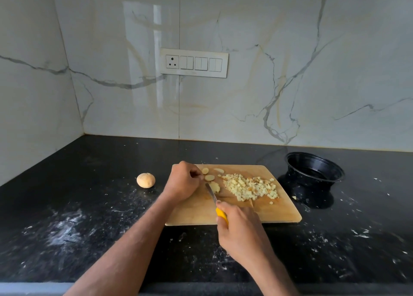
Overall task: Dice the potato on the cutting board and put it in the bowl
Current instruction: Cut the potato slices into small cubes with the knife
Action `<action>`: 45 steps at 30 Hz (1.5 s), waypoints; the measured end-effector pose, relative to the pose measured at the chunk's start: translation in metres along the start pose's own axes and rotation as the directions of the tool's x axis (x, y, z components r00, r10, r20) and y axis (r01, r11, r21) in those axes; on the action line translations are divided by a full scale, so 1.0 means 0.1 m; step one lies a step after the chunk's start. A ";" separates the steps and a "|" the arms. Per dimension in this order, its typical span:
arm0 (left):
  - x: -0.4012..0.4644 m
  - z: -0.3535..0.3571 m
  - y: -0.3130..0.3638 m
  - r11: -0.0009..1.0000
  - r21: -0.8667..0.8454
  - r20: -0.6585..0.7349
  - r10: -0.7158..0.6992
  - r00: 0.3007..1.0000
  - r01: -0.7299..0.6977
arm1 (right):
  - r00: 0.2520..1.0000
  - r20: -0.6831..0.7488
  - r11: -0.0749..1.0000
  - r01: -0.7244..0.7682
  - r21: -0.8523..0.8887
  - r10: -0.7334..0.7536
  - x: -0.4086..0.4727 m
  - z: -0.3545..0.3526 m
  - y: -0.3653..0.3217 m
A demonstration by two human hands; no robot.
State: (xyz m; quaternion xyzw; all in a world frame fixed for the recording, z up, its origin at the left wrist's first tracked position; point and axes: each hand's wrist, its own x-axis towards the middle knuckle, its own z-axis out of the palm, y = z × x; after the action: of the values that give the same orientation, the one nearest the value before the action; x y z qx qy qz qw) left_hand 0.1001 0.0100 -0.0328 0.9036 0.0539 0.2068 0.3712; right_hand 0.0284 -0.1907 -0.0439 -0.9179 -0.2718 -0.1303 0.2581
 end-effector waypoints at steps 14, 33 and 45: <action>0.07 0.20 0.05 0.872 0.469 0.198 0.055 0.979 -0.144 | 0.985 -0.143 0.994 -0.103 -0.035 0.097 0.06 -0.01 0.17; -0.01 -0.11 0.08 0.969 0.226 0.218 0.045 0.975 -0.096 | 0.993 -0.119 0.999 0.018 -0.031 -0.022 0.07 0.04 0.04; 0.01 0.03 0.10 0.964 0.260 0.048 -0.073 0.996 0.058 | 0.987 -0.153 0.997 -0.050 -0.059 0.041 0.16 0.10 -0.05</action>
State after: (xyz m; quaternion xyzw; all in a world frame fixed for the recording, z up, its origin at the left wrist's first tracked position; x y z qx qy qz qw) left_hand 0.1016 0.0011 -0.0272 0.9475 0.0997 0.1597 0.2585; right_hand 0.0393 -0.1749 -0.0444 -0.9189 -0.2261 -0.2024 0.2521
